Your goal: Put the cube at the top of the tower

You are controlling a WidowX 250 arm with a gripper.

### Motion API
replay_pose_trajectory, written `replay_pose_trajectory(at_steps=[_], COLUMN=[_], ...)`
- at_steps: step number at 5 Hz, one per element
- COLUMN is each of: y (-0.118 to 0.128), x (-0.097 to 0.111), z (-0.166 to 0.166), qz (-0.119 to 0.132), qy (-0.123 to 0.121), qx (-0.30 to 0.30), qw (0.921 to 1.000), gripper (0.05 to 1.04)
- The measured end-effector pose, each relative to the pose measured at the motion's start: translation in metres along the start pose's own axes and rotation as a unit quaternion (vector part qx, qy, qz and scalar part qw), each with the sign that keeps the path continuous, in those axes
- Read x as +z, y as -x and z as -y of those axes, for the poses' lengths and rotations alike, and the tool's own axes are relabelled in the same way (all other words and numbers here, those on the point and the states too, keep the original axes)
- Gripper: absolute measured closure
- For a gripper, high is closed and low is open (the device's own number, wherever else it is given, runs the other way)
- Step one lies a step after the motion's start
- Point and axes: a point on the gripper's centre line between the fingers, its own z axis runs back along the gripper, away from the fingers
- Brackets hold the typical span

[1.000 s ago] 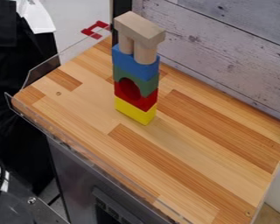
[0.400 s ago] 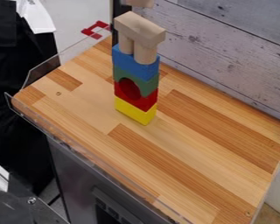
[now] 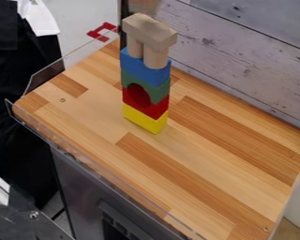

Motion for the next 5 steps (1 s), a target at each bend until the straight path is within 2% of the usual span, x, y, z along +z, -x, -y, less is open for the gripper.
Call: replay_pose_trajectory(at_steps=[1, 3, 4, 5], y=[-0.0033, -0.0036, -0.0028, -0.0031], x=[-0.0141, -0.0177, -0.0185, -0.018], z=[0.0016, 0.0057, 0.0058, 0.0064], qz=[-0.019, -0.021, -0.022, -0.02], qy=[0.002, 0.001, -0.006, -0.011], qx=[-0.001, -0.002, 0.004, 0.006], qw=[0.9998, 0.9998, 0.9997, 0.9997], gripper=[0.57, 0.558, 0.506, 0.208])
